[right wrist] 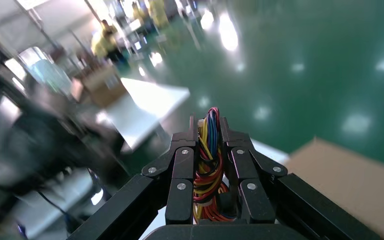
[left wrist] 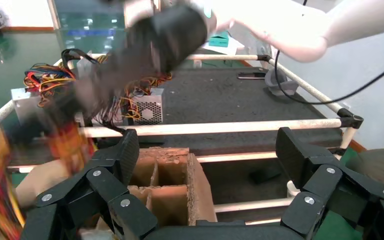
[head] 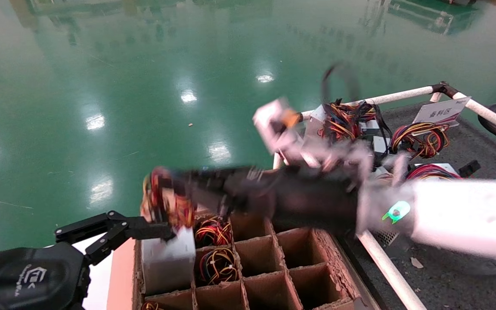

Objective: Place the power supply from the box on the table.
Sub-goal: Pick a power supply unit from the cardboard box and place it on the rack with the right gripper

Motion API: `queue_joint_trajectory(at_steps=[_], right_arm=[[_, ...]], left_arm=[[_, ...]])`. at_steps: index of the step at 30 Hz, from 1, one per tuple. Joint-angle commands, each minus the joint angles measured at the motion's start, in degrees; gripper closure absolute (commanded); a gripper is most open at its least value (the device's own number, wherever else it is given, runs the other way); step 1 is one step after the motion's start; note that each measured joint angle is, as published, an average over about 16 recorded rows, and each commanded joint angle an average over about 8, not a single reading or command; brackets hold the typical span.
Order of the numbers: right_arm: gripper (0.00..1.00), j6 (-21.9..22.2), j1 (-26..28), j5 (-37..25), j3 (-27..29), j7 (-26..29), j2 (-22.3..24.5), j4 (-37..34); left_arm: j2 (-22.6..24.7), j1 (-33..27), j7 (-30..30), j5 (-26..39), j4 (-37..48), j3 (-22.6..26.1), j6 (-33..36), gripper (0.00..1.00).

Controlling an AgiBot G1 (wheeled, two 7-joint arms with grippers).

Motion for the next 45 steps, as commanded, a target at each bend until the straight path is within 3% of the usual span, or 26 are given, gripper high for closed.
queue_joint_trajectory(at_steps=[1, 9, 15, 24, 32, 45], right_arm=[[1.00, -0.59, 1.10, 2.20, 1.34, 1.67, 1.04, 0.24], [1.00, -2.50, 6.67, 8.72, 6.77, 6.48, 6.97, -3.44], [1.00, -6.23, 10.43, 13.81, 12.15, 5.58, 13.82, -10.23], [1.00, -15.35, 14.30, 19.18, 18.97, -3.68, 23.53, -28.84], [1.00, -21.78, 17.70, 20.13, 21.40, -12.42, 29.31, -45.37], [1.00, -23.53, 19.83, 18.07, 20.82, -20.24, 35.38, -58.93]], left_arm=[[0.00, 0.00, 0.00, 0.00, 0.00, 0.00, 0.00, 0.00], [0.00, 0.00, 0.00, 0.00, 0.00, 0.00, 0.00, 0.00], [0.00, 0.00, 0.00, 0.00, 0.00, 0.01, 0.00, 0.00], [0.00, 0.00, 0.00, -0.01, 0.00, 0.01, 0.00, 0.00], [0.00, 0.00, 0.01, -0.01, 0.00, 0.01, 0.00, 0.00], [-0.01, 0.00, 0.01, -0.01, 0.00, 0.01, -0.01, 0.00]])
